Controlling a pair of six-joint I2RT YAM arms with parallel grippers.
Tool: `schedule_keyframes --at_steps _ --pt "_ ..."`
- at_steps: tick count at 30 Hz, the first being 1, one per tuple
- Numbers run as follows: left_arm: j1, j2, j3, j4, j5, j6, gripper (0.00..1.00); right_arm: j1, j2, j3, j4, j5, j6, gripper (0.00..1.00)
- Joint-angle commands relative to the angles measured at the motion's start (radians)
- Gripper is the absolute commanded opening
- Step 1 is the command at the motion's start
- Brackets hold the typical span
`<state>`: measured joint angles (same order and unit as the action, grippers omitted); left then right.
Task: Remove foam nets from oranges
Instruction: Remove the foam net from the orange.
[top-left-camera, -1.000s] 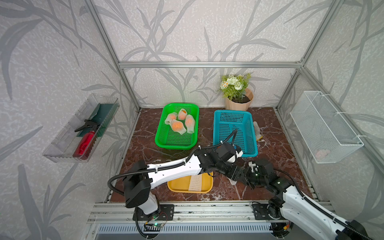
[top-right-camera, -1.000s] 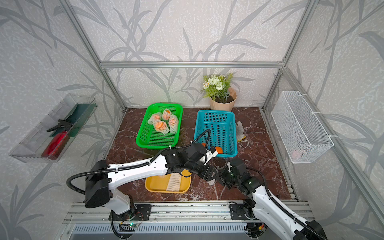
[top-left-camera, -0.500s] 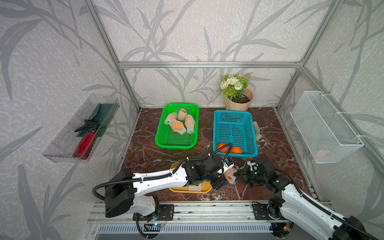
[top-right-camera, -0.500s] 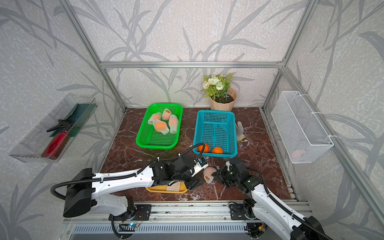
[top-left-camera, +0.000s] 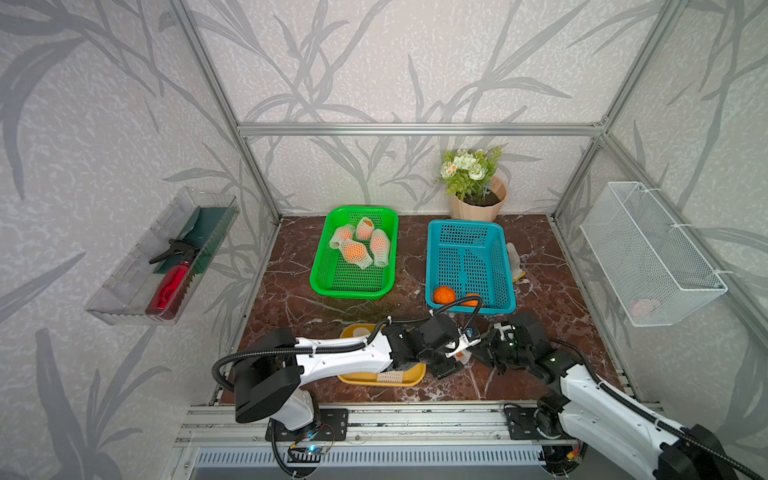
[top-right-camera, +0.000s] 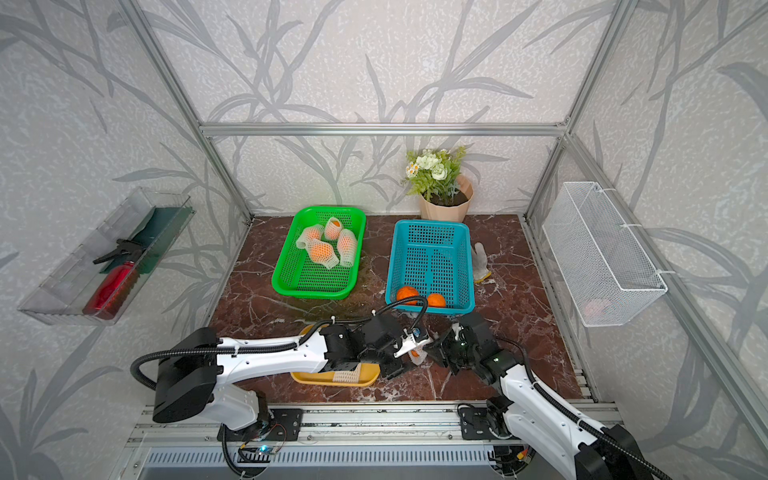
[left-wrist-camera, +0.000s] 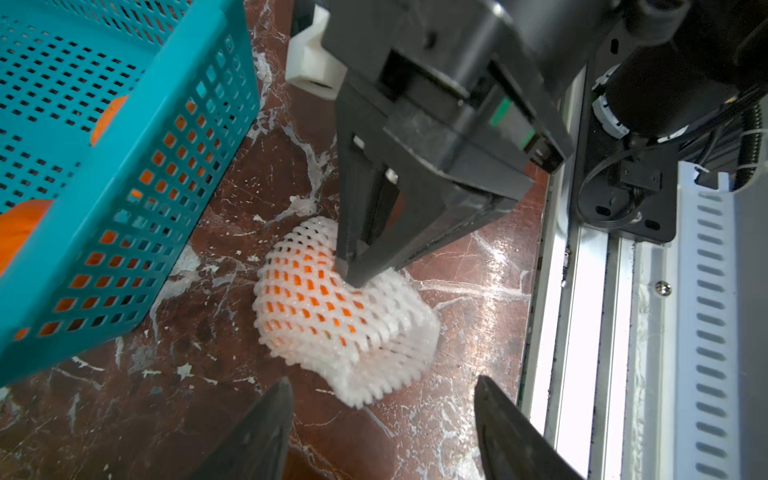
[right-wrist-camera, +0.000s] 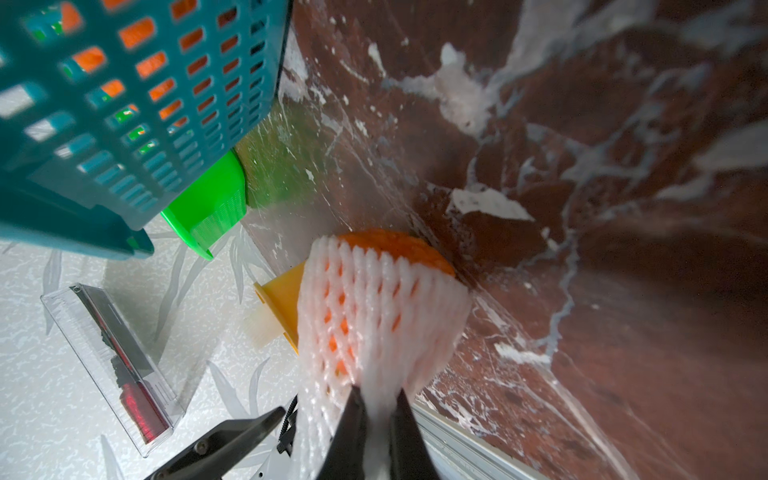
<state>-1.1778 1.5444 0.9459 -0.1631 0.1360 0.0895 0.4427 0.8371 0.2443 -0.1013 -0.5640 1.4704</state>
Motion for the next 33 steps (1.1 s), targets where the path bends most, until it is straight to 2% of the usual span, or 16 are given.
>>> schedule_keyframes --at_steps 1,9,15,20,24,28,30,33 --pt "-0.005 0.024 0.046 0.016 0.012 0.049 0.69 -0.009 0.003 0.003 0.012 -0.02 -0.001 0.13" --pt "-0.016 0.081 0.082 0.025 -0.03 0.091 0.69 -0.019 0.006 0.001 0.019 -0.031 -0.001 0.14" --pt "-0.017 0.145 0.128 -0.005 -0.01 0.123 0.62 -0.024 0.011 0.003 0.028 -0.04 0.002 0.14" --pt "-0.016 0.208 0.194 -0.086 -0.031 0.127 0.47 -0.027 0.008 0.0 0.043 -0.048 0.014 0.14" --pt "-0.017 0.227 0.208 -0.094 -0.062 0.115 0.24 -0.029 0.002 0.001 0.048 -0.057 0.02 0.15" --pt "-0.014 0.217 0.203 -0.113 -0.055 0.11 0.06 -0.038 -0.02 0.008 0.021 -0.062 0.007 0.23" --pt "-0.013 0.212 0.203 -0.128 -0.056 0.108 0.01 -0.045 -0.034 0.017 -0.012 -0.06 -0.013 0.29" --pt "-0.011 0.209 0.215 -0.157 -0.062 0.094 0.0 -0.057 -0.061 0.024 -0.039 -0.062 -0.024 0.37"
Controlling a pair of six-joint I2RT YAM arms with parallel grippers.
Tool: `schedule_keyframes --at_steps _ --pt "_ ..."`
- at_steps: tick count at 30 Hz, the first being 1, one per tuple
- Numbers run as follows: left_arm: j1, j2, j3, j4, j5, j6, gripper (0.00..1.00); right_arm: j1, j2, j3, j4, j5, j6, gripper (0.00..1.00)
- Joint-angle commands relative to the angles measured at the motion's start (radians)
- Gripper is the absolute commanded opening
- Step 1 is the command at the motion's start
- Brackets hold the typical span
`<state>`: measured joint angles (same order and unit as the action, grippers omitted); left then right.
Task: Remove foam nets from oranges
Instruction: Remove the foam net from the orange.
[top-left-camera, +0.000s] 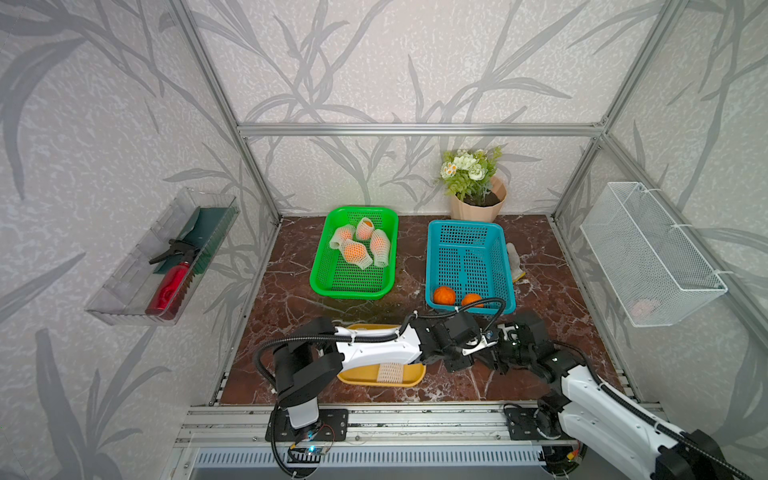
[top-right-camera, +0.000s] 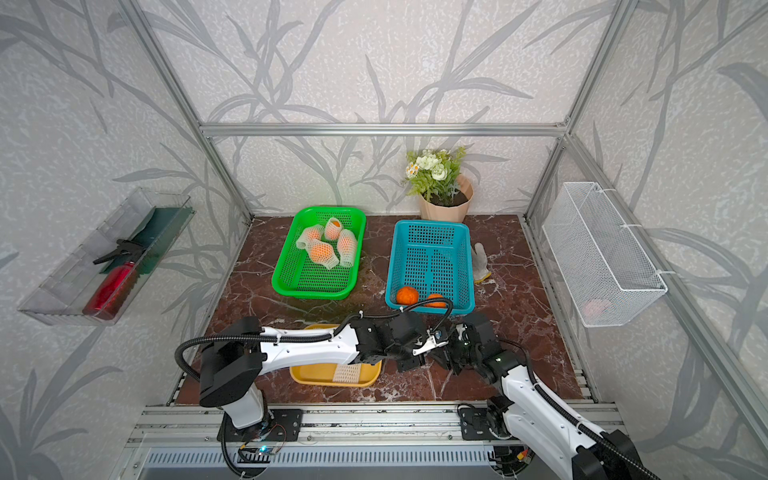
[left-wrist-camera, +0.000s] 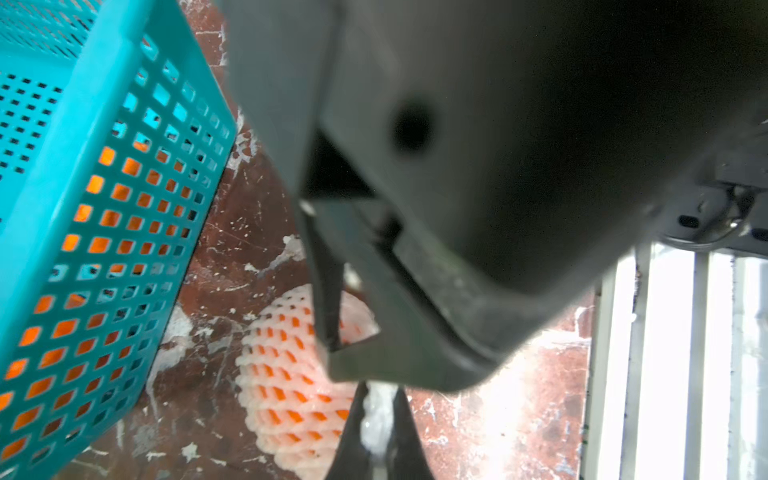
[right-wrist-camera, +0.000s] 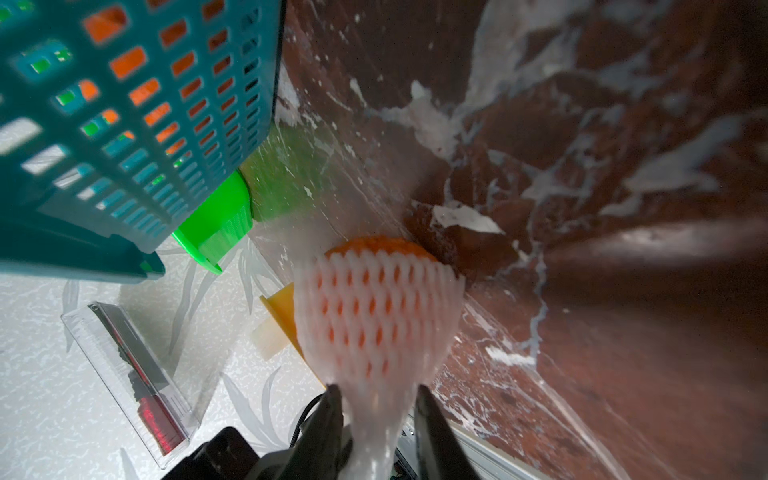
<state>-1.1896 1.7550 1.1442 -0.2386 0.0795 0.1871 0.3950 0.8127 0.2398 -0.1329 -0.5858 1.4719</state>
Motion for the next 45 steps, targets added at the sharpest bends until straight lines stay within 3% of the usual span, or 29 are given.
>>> schedule_keyframes --at_steps 1,7,12,25,28,37,45 --pt "0.003 -0.002 0.022 -0.092 -0.003 -0.01 0.0 -0.016 -0.047 0.032 -0.015 -0.043 -0.036 0.4" --pt "0.033 -0.005 0.058 -0.16 0.052 -0.095 0.0 -0.05 -0.071 0.12 -0.2 -0.056 -0.276 0.52" --pt "0.074 0.026 0.131 -0.283 0.166 -0.137 0.0 -0.051 -0.081 0.193 -0.353 -0.004 -0.501 0.57" --pt "0.126 0.099 0.213 -0.393 0.263 -0.18 0.0 -0.021 -0.229 0.2 -0.416 0.058 -1.007 0.61" --pt "0.131 0.115 0.245 -0.41 0.285 -0.187 0.0 0.029 -0.275 0.167 -0.363 0.062 -1.061 0.64" --pt "0.153 0.187 0.347 -0.49 0.367 -0.202 0.0 0.275 -0.237 0.117 -0.28 0.305 -1.138 0.69" --pt "0.175 0.21 0.37 -0.504 0.426 -0.238 0.0 0.355 -0.22 0.073 -0.171 0.418 -1.136 0.7"
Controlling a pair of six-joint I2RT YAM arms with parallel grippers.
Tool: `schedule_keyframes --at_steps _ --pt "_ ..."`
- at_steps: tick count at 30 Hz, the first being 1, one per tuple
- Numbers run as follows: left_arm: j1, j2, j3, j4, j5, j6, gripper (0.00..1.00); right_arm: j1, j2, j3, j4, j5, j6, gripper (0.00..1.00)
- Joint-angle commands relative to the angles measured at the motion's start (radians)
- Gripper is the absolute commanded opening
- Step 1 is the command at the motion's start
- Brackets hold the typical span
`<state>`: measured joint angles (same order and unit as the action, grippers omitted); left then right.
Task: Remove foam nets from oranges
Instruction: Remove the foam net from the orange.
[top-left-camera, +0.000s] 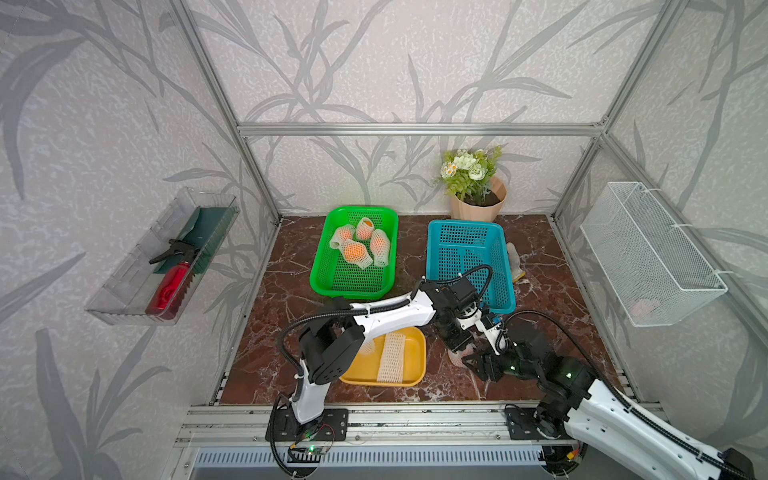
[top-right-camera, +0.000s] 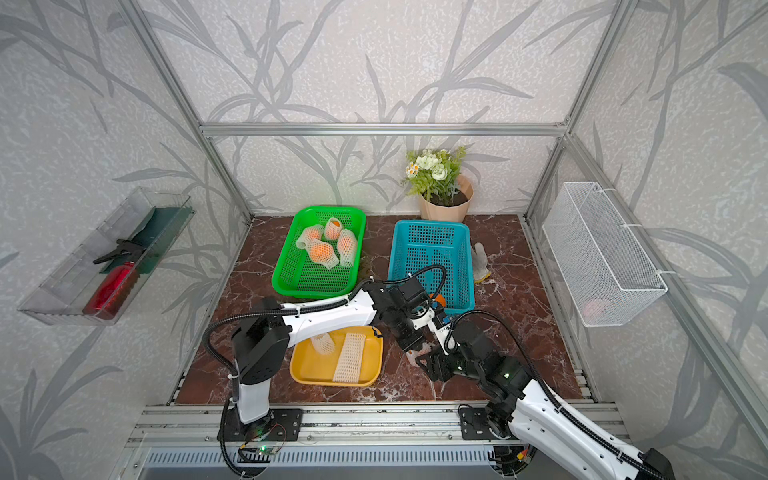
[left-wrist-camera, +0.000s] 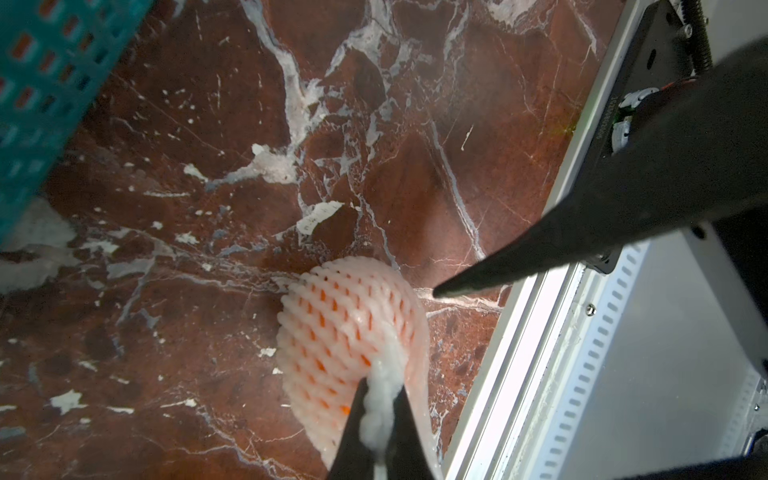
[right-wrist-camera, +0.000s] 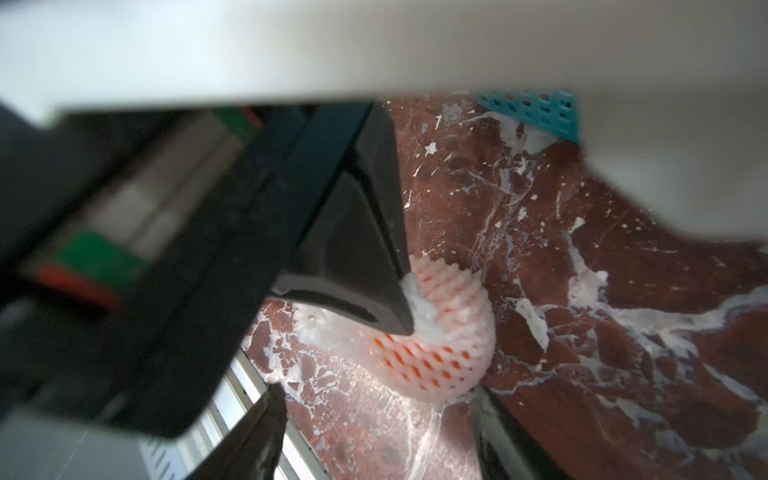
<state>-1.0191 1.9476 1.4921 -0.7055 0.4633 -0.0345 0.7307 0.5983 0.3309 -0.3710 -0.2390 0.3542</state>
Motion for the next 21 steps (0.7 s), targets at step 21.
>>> schedule_keyframes --at_steps 21 --pt "0.088 0.032 -0.024 0.032 0.232 -0.108 0.0 0.142 -0.091 -0.179 0.234 0.267 0.039 0.7"
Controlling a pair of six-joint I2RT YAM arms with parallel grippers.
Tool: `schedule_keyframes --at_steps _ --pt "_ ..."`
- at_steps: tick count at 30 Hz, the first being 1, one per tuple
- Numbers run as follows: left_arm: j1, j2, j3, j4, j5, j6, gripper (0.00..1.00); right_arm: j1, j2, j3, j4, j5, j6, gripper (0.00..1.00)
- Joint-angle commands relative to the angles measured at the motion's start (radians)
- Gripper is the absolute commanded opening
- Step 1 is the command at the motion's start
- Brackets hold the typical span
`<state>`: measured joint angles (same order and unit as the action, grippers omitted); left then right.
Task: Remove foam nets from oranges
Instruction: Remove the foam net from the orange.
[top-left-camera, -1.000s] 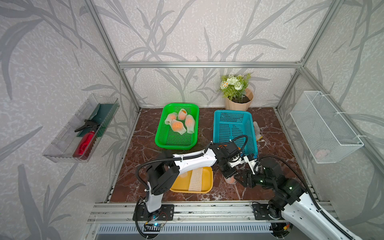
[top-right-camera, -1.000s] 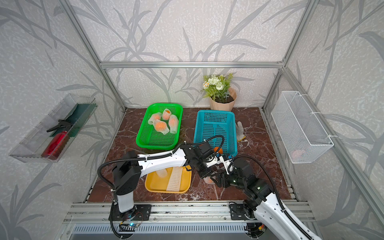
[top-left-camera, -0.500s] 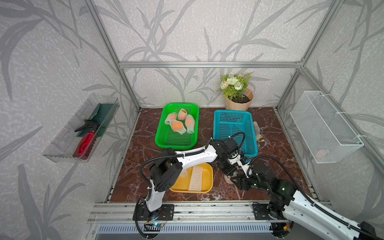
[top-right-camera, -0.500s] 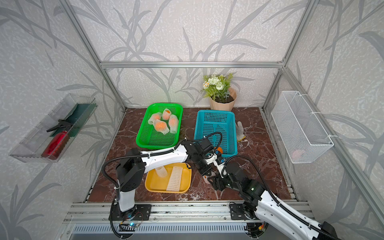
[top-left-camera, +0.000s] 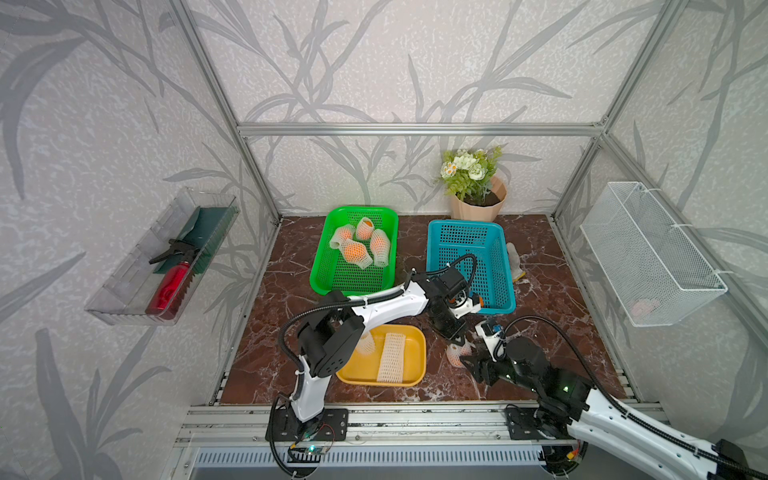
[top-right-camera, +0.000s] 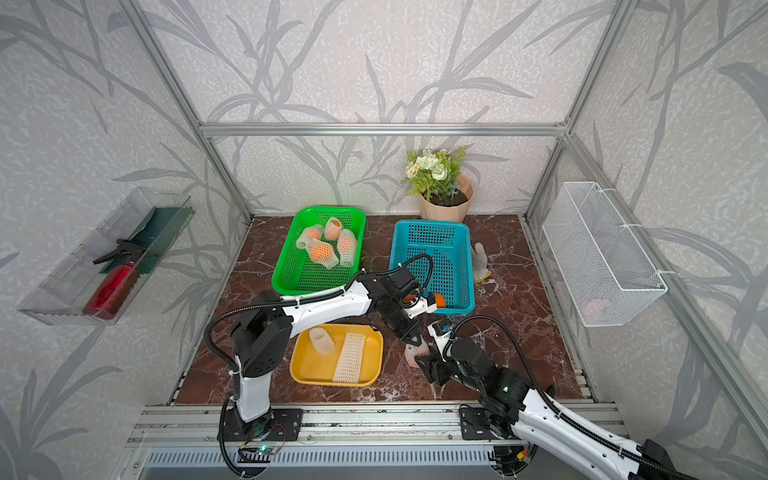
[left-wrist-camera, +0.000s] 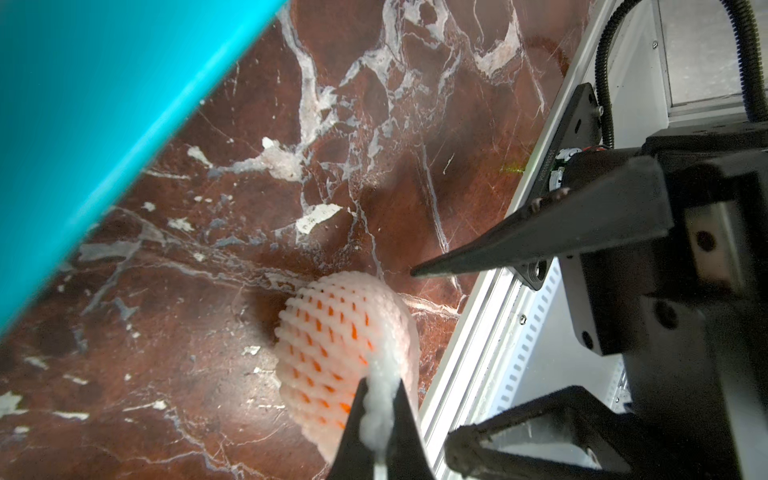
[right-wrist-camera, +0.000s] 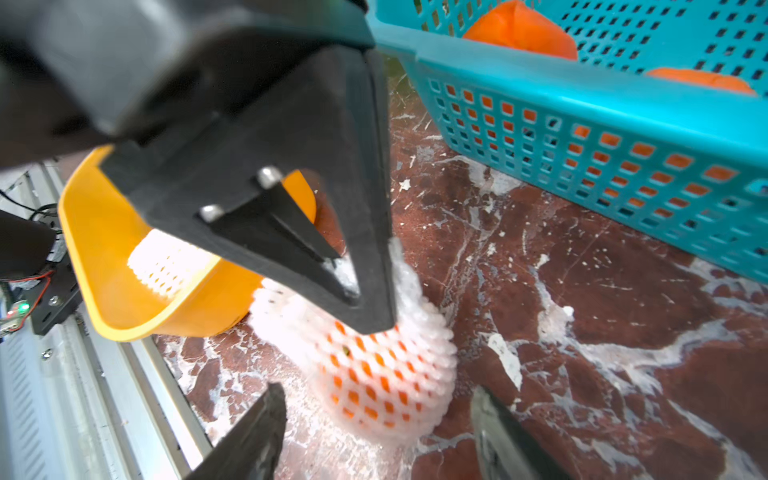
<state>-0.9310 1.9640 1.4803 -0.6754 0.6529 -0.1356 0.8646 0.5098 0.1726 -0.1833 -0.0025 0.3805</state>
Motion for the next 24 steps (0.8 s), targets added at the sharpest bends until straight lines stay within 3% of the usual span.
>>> schedule_keyframes --at_steps 1,10,14,16,22,24 --pt "0.0 0.017 -0.013 0.005 0.047 -0.007 0.0 0.01 -0.001 -0.029 0.065 0.03 0.015 0.7" --pt "0.001 0.02 -0.021 0.048 0.114 -0.04 0.0 0.01 0.106 -0.041 0.225 0.011 0.012 0.71" --pt "0.002 0.025 -0.019 0.061 0.147 -0.055 0.0 0.01 0.166 -0.048 0.266 0.009 0.011 0.66" --pt "0.003 0.024 -0.024 0.075 0.169 -0.067 0.0 0.01 0.166 -0.056 0.277 0.012 0.016 0.6" --pt "0.004 0.023 -0.053 0.149 0.233 -0.125 0.0 0.01 0.075 -0.093 0.298 0.052 0.049 0.29" --pt "0.004 0.021 -0.067 0.18 0.243 -0.142 0.0 0.009 0.043 -0.102 0.3 0.046 0.055 0.24"
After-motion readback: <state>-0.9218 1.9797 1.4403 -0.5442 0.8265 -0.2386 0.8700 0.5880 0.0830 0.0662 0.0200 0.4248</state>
